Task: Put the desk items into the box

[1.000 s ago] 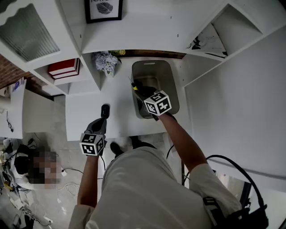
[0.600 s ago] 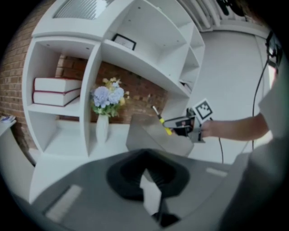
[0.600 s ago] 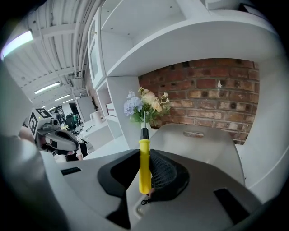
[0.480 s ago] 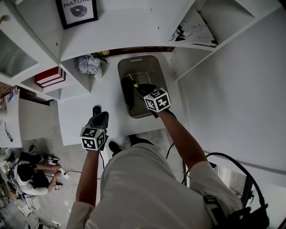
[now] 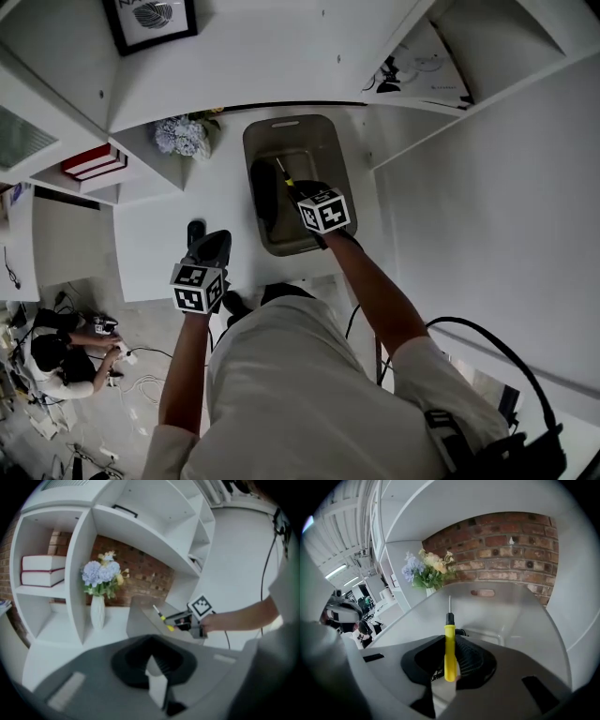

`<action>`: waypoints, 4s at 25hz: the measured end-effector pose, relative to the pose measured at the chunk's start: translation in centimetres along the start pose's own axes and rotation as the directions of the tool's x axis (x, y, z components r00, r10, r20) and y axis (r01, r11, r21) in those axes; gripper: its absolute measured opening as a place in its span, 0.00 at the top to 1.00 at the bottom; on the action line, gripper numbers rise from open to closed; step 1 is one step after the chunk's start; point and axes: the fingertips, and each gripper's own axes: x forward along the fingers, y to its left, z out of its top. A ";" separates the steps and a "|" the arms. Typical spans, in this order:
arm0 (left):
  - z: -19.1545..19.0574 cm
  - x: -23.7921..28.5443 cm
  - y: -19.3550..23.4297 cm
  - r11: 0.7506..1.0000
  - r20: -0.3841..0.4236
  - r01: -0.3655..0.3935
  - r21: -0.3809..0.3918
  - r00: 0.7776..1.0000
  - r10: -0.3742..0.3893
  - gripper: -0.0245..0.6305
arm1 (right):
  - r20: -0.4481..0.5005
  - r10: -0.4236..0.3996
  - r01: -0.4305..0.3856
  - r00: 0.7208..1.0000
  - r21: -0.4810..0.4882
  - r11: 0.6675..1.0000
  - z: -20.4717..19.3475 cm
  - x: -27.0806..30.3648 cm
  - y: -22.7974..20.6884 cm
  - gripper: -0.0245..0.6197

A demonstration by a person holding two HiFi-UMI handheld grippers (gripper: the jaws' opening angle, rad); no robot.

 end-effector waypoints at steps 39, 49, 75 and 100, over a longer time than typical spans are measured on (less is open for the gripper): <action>-4.0 0.7 4.3 0.972 -0.039 -0.150 -0.179 0.989 0.145 0.96 | -0.390 0.051 -0.041 0.919 0.035 0.999 -10.3 12.2 -4.3 0.76; -3.6 -0.1 4.1 0.978 -0.030 -0.129 -0.162 0.992 0.125 0.96 | -0.250 0.043 -0.041 0.967 0.013 0.999 -5.7 9.8 -3.0 0.82; -2.3 -2.9 2.8 0.999 -0.010 -0.030 -0.043 1.000 0.030 0.96 | -0.040 0.024 -0.026 0.999 -0.050 0.998 -0.7 -0.2 2.7 0.94; -0.7 -4.9 1.3 0.999 0.043 0.023 0.030 0.999 -0.024 0.96 | 0.079 -0.010 0.008 0.997 0.023 1.000 -2.1 -8.2 7.9 0.95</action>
